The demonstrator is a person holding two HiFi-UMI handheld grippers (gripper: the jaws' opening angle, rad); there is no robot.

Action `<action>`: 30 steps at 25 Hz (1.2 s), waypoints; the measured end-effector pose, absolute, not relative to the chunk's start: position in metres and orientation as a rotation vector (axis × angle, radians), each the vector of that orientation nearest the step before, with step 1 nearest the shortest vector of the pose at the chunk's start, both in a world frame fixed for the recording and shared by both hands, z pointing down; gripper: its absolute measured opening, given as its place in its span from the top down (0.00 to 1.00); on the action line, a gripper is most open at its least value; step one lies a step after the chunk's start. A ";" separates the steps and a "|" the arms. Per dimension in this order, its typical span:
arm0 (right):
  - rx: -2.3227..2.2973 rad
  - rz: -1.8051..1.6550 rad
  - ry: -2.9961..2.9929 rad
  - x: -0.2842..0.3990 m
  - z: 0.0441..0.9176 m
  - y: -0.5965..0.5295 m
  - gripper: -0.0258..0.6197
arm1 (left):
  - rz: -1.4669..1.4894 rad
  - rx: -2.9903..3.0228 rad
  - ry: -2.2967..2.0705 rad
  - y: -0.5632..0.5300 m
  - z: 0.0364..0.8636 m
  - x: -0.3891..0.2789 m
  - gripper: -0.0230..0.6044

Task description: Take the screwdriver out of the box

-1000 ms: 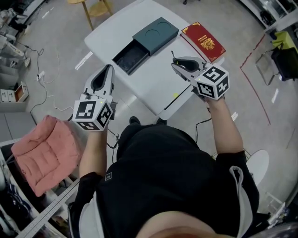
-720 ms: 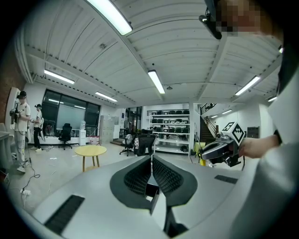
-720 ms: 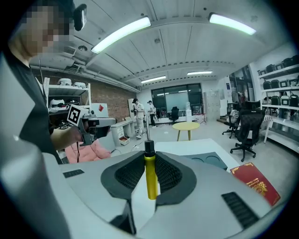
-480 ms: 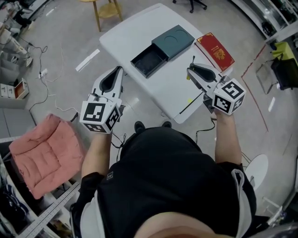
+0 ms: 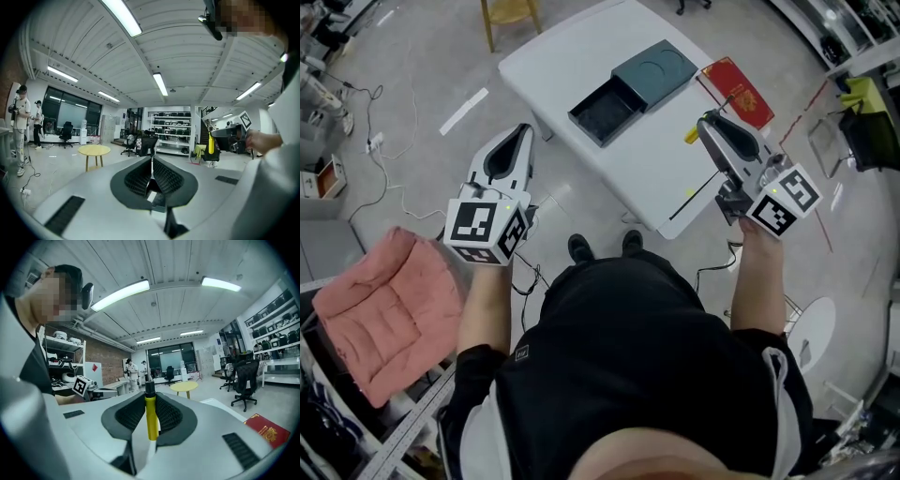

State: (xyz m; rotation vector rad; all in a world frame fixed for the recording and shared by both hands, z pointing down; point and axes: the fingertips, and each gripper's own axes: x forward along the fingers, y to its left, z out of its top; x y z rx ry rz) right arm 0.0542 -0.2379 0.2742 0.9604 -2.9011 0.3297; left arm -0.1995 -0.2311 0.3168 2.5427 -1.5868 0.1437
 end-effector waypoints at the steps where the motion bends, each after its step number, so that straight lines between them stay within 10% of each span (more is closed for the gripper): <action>1: 0.961 0.320 -2.911 0.055 0.270 -0.237 0.83 | 0.147 2.534 -1.597 -0.231 0.317 -0.202 0.92; 30: 1.047 0.104 -3.130 0.141 0.261 -0.227 0.83 | 0.157 2.483 -1.754 -0.227 0.290 -0.147 0.92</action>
